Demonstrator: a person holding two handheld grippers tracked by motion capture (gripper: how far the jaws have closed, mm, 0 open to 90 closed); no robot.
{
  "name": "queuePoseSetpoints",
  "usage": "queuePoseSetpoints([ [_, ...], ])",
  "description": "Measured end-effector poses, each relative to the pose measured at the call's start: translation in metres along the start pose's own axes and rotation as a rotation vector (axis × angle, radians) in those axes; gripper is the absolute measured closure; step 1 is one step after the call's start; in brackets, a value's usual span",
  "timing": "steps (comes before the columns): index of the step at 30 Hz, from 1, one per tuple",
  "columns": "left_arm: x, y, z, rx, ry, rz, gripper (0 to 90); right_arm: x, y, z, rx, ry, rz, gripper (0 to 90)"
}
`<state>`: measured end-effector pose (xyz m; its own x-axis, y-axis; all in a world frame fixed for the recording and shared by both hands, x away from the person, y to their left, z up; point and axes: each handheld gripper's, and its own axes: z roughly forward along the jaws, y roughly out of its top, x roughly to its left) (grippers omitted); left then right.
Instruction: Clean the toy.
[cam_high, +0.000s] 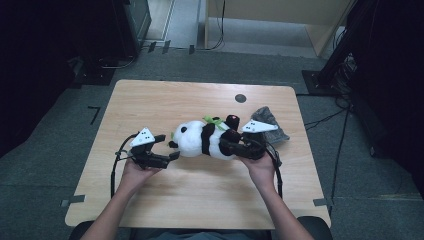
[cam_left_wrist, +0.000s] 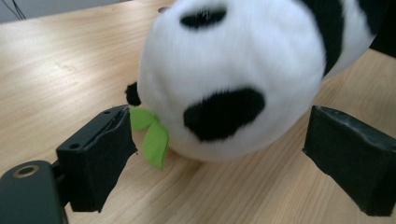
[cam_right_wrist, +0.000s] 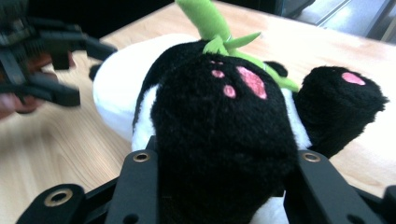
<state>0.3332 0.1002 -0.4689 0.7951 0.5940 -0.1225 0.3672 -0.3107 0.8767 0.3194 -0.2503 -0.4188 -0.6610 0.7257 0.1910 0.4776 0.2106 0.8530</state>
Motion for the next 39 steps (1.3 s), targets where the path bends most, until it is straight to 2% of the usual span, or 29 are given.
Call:
queuePoseSetpoints([
  [2, -0.004, 0.001, 0.002, -0.003, -0.008, 0.023, 4.9, -0.001, 0.006, -0.008, -0.023, 0.023, 0.032, 60.9],
  [3, -0.006, 0.001, 0.003, -0.001, 0.003, 0.039, 1.8, -0.001, 0.008, -0.012, -0.038, 0.040, 0.045, 60.9],
  [5, -0.011, 0.003, 0.004, -0.021, 0.009, 0.065, 1.7, 0.001, 0.013, -0.018, -0.061, 0.071, 0.057, 60.9],
  [7, -0.014, 0.005, 0.005, -0.055, -0.019, 0.079, 1.3, 0.004, 0.016, -0.021, -0.066, 0.108, 0.056, 60.8],
  [9, -0.018, 0.007, 0.006, -0.062, 0.007, 0.099, 0.0, 0.010, 0.019, -0.021, -0.056, 0.149, 0.055, 60.9],
  [11, -0.018, 0.007, 0.006, -0.065, 0.019, 0.103, 0.5, 0.015, 0.020, -0.021, -0.048, 0.168, 0.041, 60.9],
  [13, -0.018, 0.007, 0.003, -0.085, 0.024, 0.102, 8.4, 0.019, 0.021, -0.020, -0.035, 0.167, 0.022, 60.8],
  [15, -0.018, 0.008, -0.003, -0.118, 0.025, 0.098, 20.8, 0.020, 0.020, -0.019, -0.031, 0.165, 0.014, 60.4],
  [16, -0.018, 0.009, -0.005, -0.119, 0.015, 0.088, 27.7, 0.019, 0.020, -0.019, -0.033, 0.163, 0.020, 60.2],
  [18, -0.015, 0.013, -0.006, -0.074, -0.021, 0.055, 38.3, 0.017, 0.019, -0.018, -0.028, 0.163, 0.015, 57.4],
  [20, -0.013, 0.014, -0.006, -0.043, -0.031, 0.040, 44.4, 0.018, 0.018, -0.016, -0.019, 0.140, -0.005, 55.0],
  [22, -0.013, 0.015, -0.007, -0.041, -0.037, 0.027, 49.2, 0.020, 0.016, -0.014, -0.021, 0.123, -0.035, 49.1],
  [23, -0.011, 0.015, -0.007, -0.039, -0.055, 0.007, 51.0, 0.020, 0.015, -0.014, -0.032, 0.118, -0.050, 44.9],
  [25, -0.008, 0.017, -0.007, -0.031, -0.083, -0.034, 51.7, 0.018, 0.014, -0.015, -0.076, 0.137, -0.074, 37.1],
  [27, -0.006, 0.019, -0.009, -0.025, -0.087, -0.056, 52.0, 0.016, 0.013, -0.018, -0.126, 0.140, -0.091, 28.1],
  [30, -0.001, 0.020, -0.013, -0.023, -0.055, -0.086, 51.9, 0.013, 0.011, -0.024, -0.167, 0.105, -0.117, 24.3],
  [34, 0.008, 0.023, -0.022, -0.044, -0.029, -0.142, 51.6, 0.006, 0.002, -0.028, -0.148, 0.121, -0.127, 22.2],
  [39, 0.002, 0.028, -0.023, -0.050, -0.079, -0.183, 50.3, 0.007, -0.006, -0.018, -0.141, 0.125, -0.157, 15.8],
])
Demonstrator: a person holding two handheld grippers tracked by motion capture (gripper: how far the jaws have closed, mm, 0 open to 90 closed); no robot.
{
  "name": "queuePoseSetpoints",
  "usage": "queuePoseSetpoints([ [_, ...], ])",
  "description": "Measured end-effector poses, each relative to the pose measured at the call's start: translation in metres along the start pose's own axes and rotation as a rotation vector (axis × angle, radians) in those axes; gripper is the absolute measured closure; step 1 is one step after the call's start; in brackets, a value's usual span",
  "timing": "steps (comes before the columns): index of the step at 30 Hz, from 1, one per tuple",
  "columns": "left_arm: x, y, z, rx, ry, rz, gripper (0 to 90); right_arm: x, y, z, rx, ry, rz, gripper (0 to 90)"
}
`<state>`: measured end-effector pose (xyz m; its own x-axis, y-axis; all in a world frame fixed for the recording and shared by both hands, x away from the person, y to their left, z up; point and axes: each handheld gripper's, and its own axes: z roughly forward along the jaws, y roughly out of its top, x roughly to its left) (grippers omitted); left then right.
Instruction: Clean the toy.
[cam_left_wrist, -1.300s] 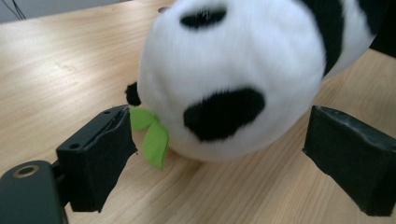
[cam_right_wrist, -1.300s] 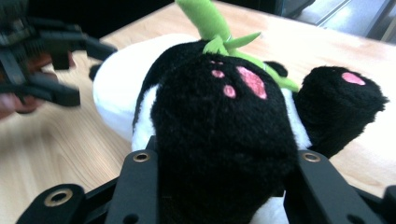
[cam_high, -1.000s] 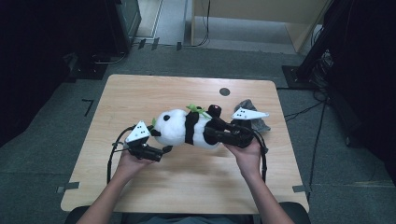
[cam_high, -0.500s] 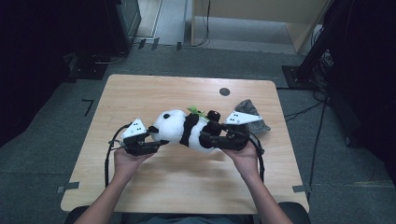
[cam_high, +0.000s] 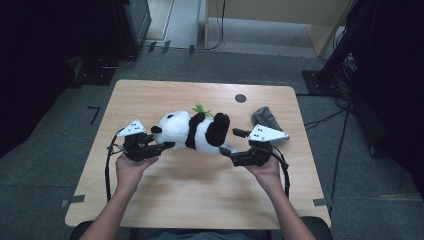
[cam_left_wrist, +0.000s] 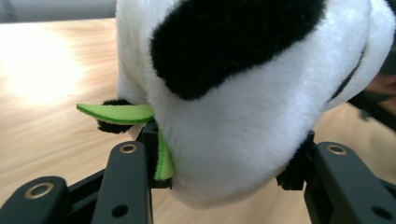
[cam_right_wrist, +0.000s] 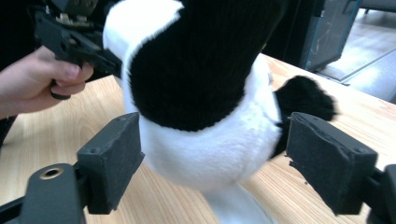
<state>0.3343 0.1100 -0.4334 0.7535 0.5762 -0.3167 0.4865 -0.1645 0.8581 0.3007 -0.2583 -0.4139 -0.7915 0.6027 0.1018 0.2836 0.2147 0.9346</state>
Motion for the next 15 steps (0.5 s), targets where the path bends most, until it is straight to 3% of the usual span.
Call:
queuePoseSetpoints([
  [2, -0.005, 0.001, 0.003, 0.021, -0.017, -0.006, 49.9, 0.002, -0.002, 0.007, 0.000, 0.024, -0.020, 13.4],
  [4, -0.009, 0.003, 0.006, 0.049, -0.031, -0.057, 49.3, 0.006, -0.003, 0.011, -0.010, 0.029, -0.048, 12.5],
  [8, -0.012, 0.004, 0.008, 0.082, -0.021, -0.117, 48.3, 0.011, -0.004, 0.015, 0.009, -0.005, -0.101, 11.3],
  [11, -0.016, 0.005, 0.008, 0.076, -0.041, -0.130, 48.5, 0.014, -0.008, 0.023, 0.049, -0.051, -0.120, 11.9],
  [13, -0.020, 0.005, 0.009, 0.076, -0.026, -0.102, 48.6, 0.012, -0.009, 0.025, 0.066, -0.080, -0.109, 15.9],
  [15, -0.022, 0.005, 0.010, 0.074, -0.017, -0.079, 47.0, 0.011, -0.010, 0.024, 0.069, -0.094, -0.109, 29.1],
])
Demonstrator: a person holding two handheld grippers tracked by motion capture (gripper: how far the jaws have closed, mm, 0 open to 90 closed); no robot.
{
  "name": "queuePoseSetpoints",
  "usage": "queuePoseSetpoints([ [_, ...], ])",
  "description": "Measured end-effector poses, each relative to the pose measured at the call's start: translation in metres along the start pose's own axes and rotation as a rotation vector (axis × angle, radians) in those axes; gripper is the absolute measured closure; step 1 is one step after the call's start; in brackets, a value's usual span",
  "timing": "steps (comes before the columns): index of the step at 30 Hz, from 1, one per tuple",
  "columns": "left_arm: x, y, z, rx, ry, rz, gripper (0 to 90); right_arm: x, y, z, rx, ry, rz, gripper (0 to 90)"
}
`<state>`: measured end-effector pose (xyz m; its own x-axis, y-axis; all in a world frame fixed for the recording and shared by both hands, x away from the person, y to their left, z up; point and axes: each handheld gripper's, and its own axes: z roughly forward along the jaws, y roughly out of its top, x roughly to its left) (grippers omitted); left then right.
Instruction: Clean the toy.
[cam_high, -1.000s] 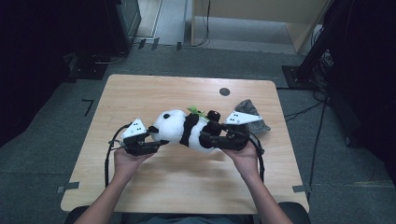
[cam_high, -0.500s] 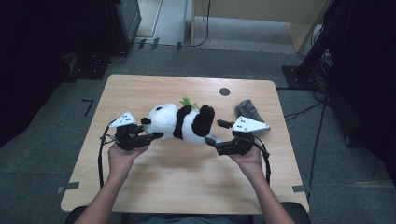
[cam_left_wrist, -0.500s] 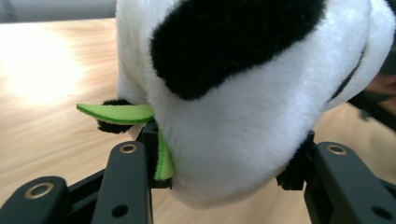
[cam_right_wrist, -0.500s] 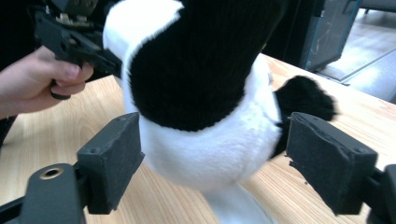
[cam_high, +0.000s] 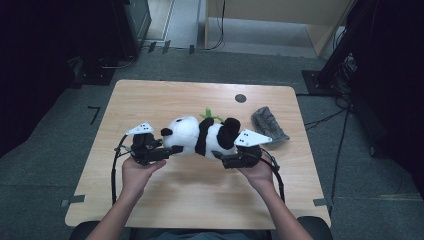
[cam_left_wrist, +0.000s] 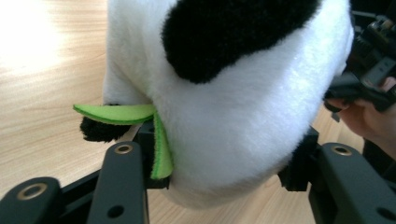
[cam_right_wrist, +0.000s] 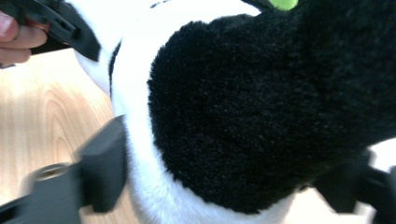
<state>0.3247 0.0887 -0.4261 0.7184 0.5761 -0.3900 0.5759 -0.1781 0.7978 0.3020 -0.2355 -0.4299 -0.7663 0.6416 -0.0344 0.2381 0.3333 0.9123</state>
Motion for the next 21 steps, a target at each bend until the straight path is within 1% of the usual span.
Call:
queuePoseSetpoints([
  [1, -0.001, 0.000, 0.001, -0.009, 0.012, 0.015, 44.6, 0.000, 0.001, -0.001, 0.008, -0.007, 0.001, 35.3],
  [2, -0.002, 0.000, 0.002, -0.018, 0.027, 0.040, 39.2, 0.000, 0.004, -0.003, 0.017, -0.016, 0.017, 40.9],
  [4, -0.002, -0.002, 0.002, -0.059, 0.049, 0.095, 26.9, 0.000, 0.008, -0.008, 0.004, -0.019, 0.046, 45.8],
  [6, 0.000, -0.004, 0.000, -0.108, 0.044, 0.141, 19.6, -0.003, 0.013, -0.012, -0.008, -0.004, 0.094, 47.4],
  [7, 0.002, -0.006, -0.001, -0.128, 0.030, 0.143, 17.7, -0.006, 0.015, -0.015, -0.013, 0.007, 0.120, 47.7],
  [8, 0.004, -0.007, -0.003, -0.148, 0.005, 0.138, 16.9, -0.009, 0.016, -0.018, -0.020, 0.017, 0.154, 48.2],
  [9, 0.007, -0.009, -0.005, -0.157, -0.013, 0.140, 16.4, -0.012, 0.017, -0.021, -0.026, 0.031, 0.183, 48.1],
  [10, 0.008, -0.010, -0.005, -0.152, -0.006, 0.151, 16.5, -0.016, 0.017, -0.024, -0.032, 0.035, 0.214, 48.2],
  [11, 0.010, -0.012, -0.005, -0.139, -0.015, 0.170, 16.6, -0.019, 0.017, -0.027, -0.039, 0.043, 0.239, 48.1],
  [12, 0.012, -0.015, -0.005, -0.126, -0.015, 0.201, 16.6, -0.023, 0.017, -0.030, -0.046, 0.050, 0.258, 48.1],
  [13, 0.011, -0.017, -0.004, -0.115, 0.014, 0.241, 16.8, -0.026, 0.017, -0.033, -0.051, 0.059, 0.278, 47.9],
  [15, 0.009, -0.020, -0.001, -0.098, 0.037, 0.308, 16.7, -0.030, 0.018, -0.038, -0.060, 0.080, 0.298, 47.4],
  [16, 0.007, -0.021, 0.001, -0.099, 0.054, 0.330, 16.6, -0.030, 0.019, -0.039, -0.057, 0.099, 0.291, 46.9],
  [18, 0.002, -0.021, 0.004, -0.112, 0.042, 0.364, 16.2, -0.029, 0.021, -0.040, -0.034, 0.132, 0.281, 45.9],
  [19, -0.001, -0.021, 0.006, -0.109, 0.050, 0.371, 15.0, -0.027, 0.022, -0.038, -0.017, 0.158, 0.273, 45.2],
  [20, -0.003, -0.021, 0.008, -0.105, 0.072, 0.372, 13.2, -0.025, 0.023, -0.036, -0.005, 0.181, 0.275, 44.5],
  [21, -0.004, -0.021, 0.009, -0.102, 0.083, 0.363, 13.1, -0.022, 0.023, -0.033, 0.006, 0.199, 0.274, 43.7],
])
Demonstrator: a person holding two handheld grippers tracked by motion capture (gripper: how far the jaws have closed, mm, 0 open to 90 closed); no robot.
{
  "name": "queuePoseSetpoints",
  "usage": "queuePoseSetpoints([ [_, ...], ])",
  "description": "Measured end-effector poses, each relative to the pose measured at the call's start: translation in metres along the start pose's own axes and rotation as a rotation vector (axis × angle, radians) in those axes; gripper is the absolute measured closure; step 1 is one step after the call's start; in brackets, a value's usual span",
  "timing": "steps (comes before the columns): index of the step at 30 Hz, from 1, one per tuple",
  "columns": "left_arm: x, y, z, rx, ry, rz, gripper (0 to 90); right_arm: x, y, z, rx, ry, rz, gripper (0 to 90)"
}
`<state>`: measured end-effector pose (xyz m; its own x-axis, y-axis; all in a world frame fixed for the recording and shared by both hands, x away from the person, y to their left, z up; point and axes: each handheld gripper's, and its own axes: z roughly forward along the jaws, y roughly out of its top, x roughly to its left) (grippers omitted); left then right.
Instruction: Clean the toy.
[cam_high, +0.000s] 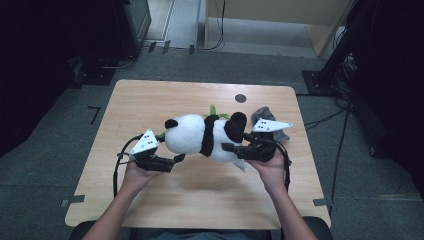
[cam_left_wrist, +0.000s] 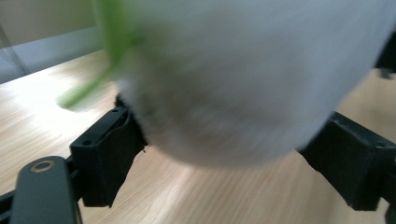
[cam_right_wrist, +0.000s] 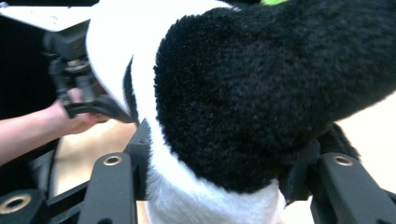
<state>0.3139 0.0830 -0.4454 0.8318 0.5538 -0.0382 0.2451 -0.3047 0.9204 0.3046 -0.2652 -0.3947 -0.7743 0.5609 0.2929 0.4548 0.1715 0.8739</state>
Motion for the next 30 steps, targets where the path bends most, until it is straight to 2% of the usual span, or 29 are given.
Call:
queuePoseSetpoints([
  [2, 0.002, 0.000, -0.001, -0.002, -0.006, -0.021, 19.1, 0.003, 0.000, 0.004, 0.026, 0.003, -0.006, 42.5],
  [5, 0.003, 0.002, -0.004, 0.004, -0.016, -0.057, 40.3, 0.002, -0.001, 0.006, 0.036, 0.005, 0.002, 39.5],
  [8, 0.005, 0.004, -0.003, 0.035, -0.026, -0.112, 51.8, 0.001, -0.001, 0.009, 0.034, -0.033, -0.016, 26.7],
  [9, 0.008, 0.005, -0.002, 0.043, -0.045, -0.147, 54.0, 0.000, -0.001, 0.010, 0.034, -0.045, -0.024, 23.3],
  [12, 0.019, 0.006, -0.004, 0.038, -0.096, -0.234, 57.0, -0.007, -0.004, 0.009, -0.006, -0.035, -0.015, 18.9],
  [13, 0.021, 0.006, -0.006, 0.033, -0.099, -0.246, 57.3, -0.008, -0.004, 0.008, -0.025, -0.029, -0.014, 18.5],
  [15, 0.023, 0.007, -0.008, 0.033, -0.094, -0.251, 58.0, -0.008, -0.006, 0.006, -0.038, -0.027, -0.026, 17.9],
  [19, 0.028, 0.007, -0.013, 0.018, -0.069, -0.292, 59.1, -0.005, -0.011, 0.003, -0.053, -0.059, -0.073, 18.2],
  [23, 0.035, 0.006, -0.021, -0.022, -0.041, -0.364, 59.6, -0.001, -0.017, 0.000, -0.053, -0.104, -0.149, 25.0],
  [25, 0.037, 0.007, -0.025, -0.057, -0.034, -0.395, 59.6, 0.001, -0.022, 0.006, -0.019, -0.105, -0.167, 26.4],
  [27, 0.038, 0.007, -0.027, -0.084, -0.053, -0.425, 59.3, 0.001, -0.026, 0.014, 0.035, -0.095, -0.173, 28.9],
  [29, 0.038, 0.007, -0.025, -0.077, -0.084, -0.442, 58.6, 0.003, -0.029, 0.022, 0.077, -0.113, -0.199, 31.7],
  [30, 0.037, 0.006, -0.021, -0.058, -0.098, -0.450, 58.0, 0.006, -0.030, 0.025, 0.083, -0.112, -0.218, 34.0],
])
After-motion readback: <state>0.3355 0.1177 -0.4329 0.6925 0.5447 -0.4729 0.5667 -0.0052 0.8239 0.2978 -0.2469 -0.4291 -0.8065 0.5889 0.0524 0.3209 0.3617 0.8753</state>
